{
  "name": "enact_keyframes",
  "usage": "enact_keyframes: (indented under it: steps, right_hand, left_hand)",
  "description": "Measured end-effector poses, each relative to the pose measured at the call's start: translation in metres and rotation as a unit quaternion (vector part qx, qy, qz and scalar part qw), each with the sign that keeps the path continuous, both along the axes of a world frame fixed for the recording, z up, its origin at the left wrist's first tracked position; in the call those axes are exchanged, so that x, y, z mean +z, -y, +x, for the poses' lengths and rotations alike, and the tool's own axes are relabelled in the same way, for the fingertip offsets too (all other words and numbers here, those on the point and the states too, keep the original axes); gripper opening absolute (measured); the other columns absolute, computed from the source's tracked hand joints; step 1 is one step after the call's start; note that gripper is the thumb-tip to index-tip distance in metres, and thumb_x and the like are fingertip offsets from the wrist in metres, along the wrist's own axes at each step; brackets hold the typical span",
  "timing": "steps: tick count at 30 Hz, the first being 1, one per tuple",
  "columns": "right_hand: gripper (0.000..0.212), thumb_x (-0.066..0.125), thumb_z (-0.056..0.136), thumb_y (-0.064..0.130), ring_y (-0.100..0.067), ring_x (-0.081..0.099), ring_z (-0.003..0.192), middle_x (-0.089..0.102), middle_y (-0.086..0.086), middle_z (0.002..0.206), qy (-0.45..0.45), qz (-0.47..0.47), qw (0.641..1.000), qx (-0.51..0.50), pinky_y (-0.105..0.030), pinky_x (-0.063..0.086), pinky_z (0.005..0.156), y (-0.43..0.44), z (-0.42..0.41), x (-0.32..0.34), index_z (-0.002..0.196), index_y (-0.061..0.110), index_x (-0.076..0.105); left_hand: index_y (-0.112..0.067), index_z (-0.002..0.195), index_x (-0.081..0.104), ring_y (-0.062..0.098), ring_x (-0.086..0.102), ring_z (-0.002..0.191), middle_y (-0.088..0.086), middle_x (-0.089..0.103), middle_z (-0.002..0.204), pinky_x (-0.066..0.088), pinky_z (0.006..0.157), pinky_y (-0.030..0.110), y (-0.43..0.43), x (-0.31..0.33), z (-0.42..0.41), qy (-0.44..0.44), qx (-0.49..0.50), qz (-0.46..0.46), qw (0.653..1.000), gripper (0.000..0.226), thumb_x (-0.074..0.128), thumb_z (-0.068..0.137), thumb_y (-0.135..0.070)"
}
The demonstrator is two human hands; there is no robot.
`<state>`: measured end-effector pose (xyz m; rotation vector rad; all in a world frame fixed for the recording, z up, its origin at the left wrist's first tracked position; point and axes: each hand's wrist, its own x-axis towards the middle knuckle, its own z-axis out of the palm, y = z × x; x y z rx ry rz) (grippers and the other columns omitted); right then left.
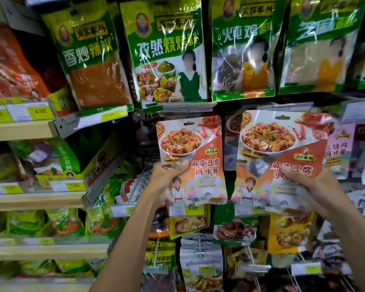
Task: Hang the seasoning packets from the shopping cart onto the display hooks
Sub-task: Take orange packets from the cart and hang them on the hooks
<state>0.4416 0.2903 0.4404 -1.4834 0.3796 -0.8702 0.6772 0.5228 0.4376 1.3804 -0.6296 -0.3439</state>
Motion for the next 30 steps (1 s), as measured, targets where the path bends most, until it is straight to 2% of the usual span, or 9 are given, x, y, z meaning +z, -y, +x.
enact_keyframes:
  steps: [4, 7, 10, 13, 18, 23, 25, 28, 30]
  right_hand:
    - [0.038, 0.077, 0.064, 0.027, -0.014, 0.073, 0.083, 0.076, 0.002, 0.090, -0.003, -0.009, 1.000, -0.001, -0.029, 0.051, 0.074, -0.002, -0.003, 0.000, 0.098, 0.017, 0.065]
    - [0.044, 0.077, 0.062, 0.028, -0.015, 0.073, 0.084, 0.076, 0.001, 0.091, 0.001, -0.002, 1.000, 0.008, -0.022, 0.056, 0.067, -0.006, -0.003, 0.000, 0.102, 0.013, 0.064]
    - [0.044, 0.075, 0.066, 0.020, -0.012, 0.073, 0.083, 0.076, 0.003, 0.090, 0.016, 0.009, 1.000, 0.011, -0.016, 0.056, 0.061, -0.011, -0.002, 0.001, 0.107, 0.011, 0.062]
    - [0.041, 0.073, 0.066, 0.016, -0.009, 0.073, 0.080, 0.076, 0.006, 0.085, 0.025, 0.011, 1.000, 0.010, -0.015, 0.054, 0.061, -0.014, -0.005, 0.001, 0.105, 0.010, 0.060]
    - [0.038, 0.074, 0.066, 0.019, -0.011, 0.073, 0.080, 0.076, 0.005, 0.084, 0.023, 0.019, 1.000, 0.003, -0.014, 0.055, 0.060, -0.012, -0.013, -0.001, 0.101, 0.011, 0.062]
    - [0.043, 0.074, 0.068, 0.019, -0.015, 0.073, 0.087, 0.076, 0.000, 0.093, 0.017, 0.018, 1.000, 0.011, -0.022, 0.055, 0.068, -0.012, -0.014, -0.004, 0.109, 0.009, 0.061]
    - [0.050, 0.074, 0.070, 0.019, -0.018, 0.072, 0.092, 0.075, -0.003, 0.099, 0.012, 0.019, 1.000, 0.018, -0.026, 0.054, 0.073, -0.013, -0.013, -0.005, 0.116, 0.006, 0.059]
    - [0.052, 0.074, 0.069, 0.020, -0.018, 0.072, 0.091, 0.075, -0.002, 0.098, 0.013, 0.020, 1.000, 0.017, -0.022, 0.057, 0.067, -0.014, -0.013, -0.003, 0.117, 0.006, 0.058]
    - [0.048, 0.075, 0.068, 0.021, -0.019, 0.072, 0.091, 0.076, -0.002, 0.096, 0.012, 0.019, 1.000, 0.017, -0.023, 0.056, 0.069, -0.015, -0.014, -0.001, 0.112, 0.008, 0.061]
  left_hand:
    - [-0.022, 0.066, 0.075, 0.008, 0.039, 0.035, -0.005, 0.054, 0.046, 0.030, 0.036, 0.019, 0.004, -0.003, 0.007, -0.001, 0.008, 0.006, 1.000, 0.011, 0.078, 0.075, -0.027]
    - [-0.018, 0.066, 0.071, 0.015, 0.046, 0.042, 0.002, 0.060, 0.053, 0.038, 0.044, 0.024, 0.011, 0.000, 0.009, -0.012, 0.005, 0.003, 1.000, 0.013, 0.077, 0.077, -0.023]
    - [-0.012, 0.063, 0.064, 0.009, 0.039, 0.033, -0.003, 0.057, 0.045, 0.032, 0.037, 0.020, 0.018, 0.002, 0.012, -0.022, 0.016, 0.023, 0.999, 0.022, 0.076, 0.079, -0.019]
    - [-0.008, 0.071, 0.068, 0.016, 0.048, 0.043, 0.008, 0.064, 0.057, 0.041, 0.048, 0.027, 0.019, 0.002, 0.012, -0.031, 0.012, 0.021, 0.999, 0.022, 0.080, 0.073, -0.025]
    - [-0.007, 0.081, 0.071, 0.020, 0.060, 0.052, 0.011, 0.071, 0.068, 0.049, 0.050, 0.027, 0.005, -0.006, 0.005, -0.001, 0.003, 0.019, 1.000, 0.031, 0.081, 0.065, -0.031]
    - [-0.004, 0.077, 0.068, 0.006, 0.056, 0.038, 0.003, 0.069, 0.058, 0.041, 0.037, 0.014, -0.002, -0.004, -0.004, 0.013, -0.005, -0.016, 1.000, 0.010, 0.075, 0.078, -0.012]
    - [-0.003, 0.075, 0.068, 0.008, 0.052, 0.037, 0.005, 0.069, 0.059, 0.038, 0.035, 0.015, -0.003, -0.003, -0.005, 0.025, 0.002, -0.005, 1.000, 0.016, 0.076, 0.077, -0.017]
    - [-0.005, 0.073, 0.069, 0.011, 0.051, 0.038, 0.009, 0.069, 0.062, 0.037, 0.036, 0.016, -0.006, -0.003, -0.005, 0.037, 0.005, -0.002, 0.999, 0.020, 0.078, 0.072, -0.022]
    - [-0.003, 0.076, 0.070, 0.022, 0.054, 0.050, 0.022, 0.069, 0.072, 0.044, 0.048, 0.026, -0.006, -0.004, -0.006, 0.033, 0.001, -0.010, 0.999, 0.030, 0.080, 0.065, -0.029]
